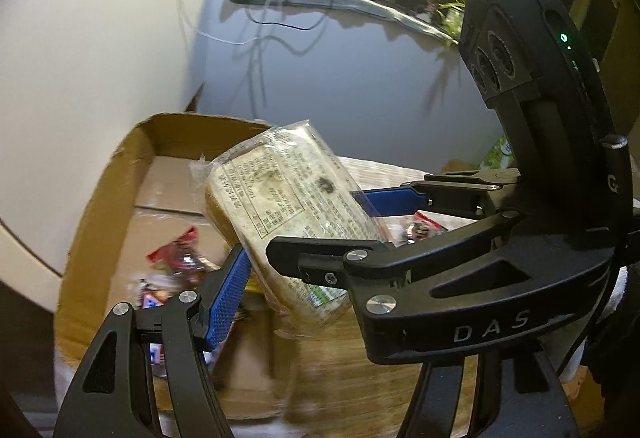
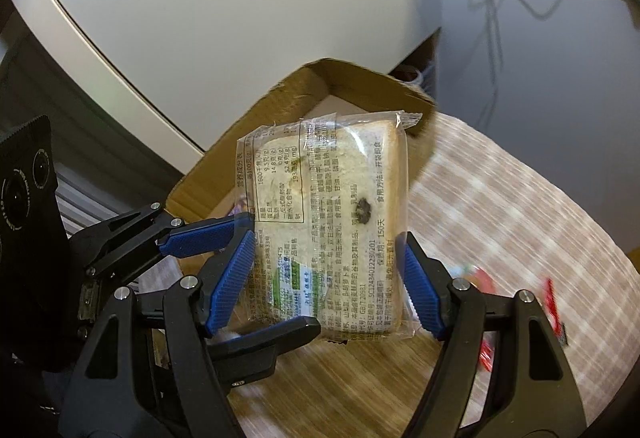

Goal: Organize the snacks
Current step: 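Carry the bread loaf with both tools into the box and release, then move both open tools back over the remaining snacks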

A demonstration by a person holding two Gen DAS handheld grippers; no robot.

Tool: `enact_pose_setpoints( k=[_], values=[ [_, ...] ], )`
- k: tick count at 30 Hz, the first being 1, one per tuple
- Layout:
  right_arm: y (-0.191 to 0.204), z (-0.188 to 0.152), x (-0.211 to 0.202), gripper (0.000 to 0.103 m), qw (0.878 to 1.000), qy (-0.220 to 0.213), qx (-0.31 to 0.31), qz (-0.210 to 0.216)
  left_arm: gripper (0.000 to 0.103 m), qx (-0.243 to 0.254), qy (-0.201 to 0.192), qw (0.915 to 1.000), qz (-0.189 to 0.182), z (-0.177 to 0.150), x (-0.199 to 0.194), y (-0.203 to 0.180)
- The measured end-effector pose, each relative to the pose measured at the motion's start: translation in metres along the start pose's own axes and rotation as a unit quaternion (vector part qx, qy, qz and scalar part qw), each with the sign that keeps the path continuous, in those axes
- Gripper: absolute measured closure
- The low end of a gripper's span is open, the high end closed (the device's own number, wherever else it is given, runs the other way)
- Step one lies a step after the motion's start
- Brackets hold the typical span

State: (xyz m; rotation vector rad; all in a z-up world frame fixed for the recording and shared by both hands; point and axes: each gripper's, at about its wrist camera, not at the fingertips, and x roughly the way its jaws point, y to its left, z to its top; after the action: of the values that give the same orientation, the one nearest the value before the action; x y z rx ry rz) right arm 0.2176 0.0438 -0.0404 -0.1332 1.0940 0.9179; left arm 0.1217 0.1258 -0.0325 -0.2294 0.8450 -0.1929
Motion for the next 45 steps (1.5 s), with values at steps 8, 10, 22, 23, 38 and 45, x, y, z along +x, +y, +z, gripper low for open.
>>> enact_pose_setpoints(
  k=[8,10,22,23,38,45],
  values=[
    [0.025,0.019,0.029,0.028,1.000,0.017,-0.024,0.011,0.039,-0.023,0.004,0.9996,0.017,-0.003,-0.006,0.031],
    [0.029,0.023,0.034,0.028,0.999,0.020,-0.028,0.013,0.039,-0.029,0.006,0.9994,0.018,-0.004,-0.008,0.037],
    [0.033,0.025,0.038,0.028,0.999,0.017,-0.034,-0.017,0.039,-0.031,0.016,0.9990,0.028,0.000,-0.004,0.047],
    [0.032,0.024,0.036,0.028,0.999,0.015,-0.034,-0.018,0.039,-0.030,0.014,0.9990,0.030,0.000,-0.005,0.048],
    [0.000,-0.005,-0.012,0.028,0.994,-0.041,-0.024,-0.094,0.039,0.009,0.003,0.9979,0.063,-0.016,-0.009,0.035],
    [-0.044,-0.029,-0.048,0.026,0.990,-0.069,0.008,-0.121,0.048,0.053,-0.002,0.9971,0.054,-0.017,-0.008,0.000]
  ],
)
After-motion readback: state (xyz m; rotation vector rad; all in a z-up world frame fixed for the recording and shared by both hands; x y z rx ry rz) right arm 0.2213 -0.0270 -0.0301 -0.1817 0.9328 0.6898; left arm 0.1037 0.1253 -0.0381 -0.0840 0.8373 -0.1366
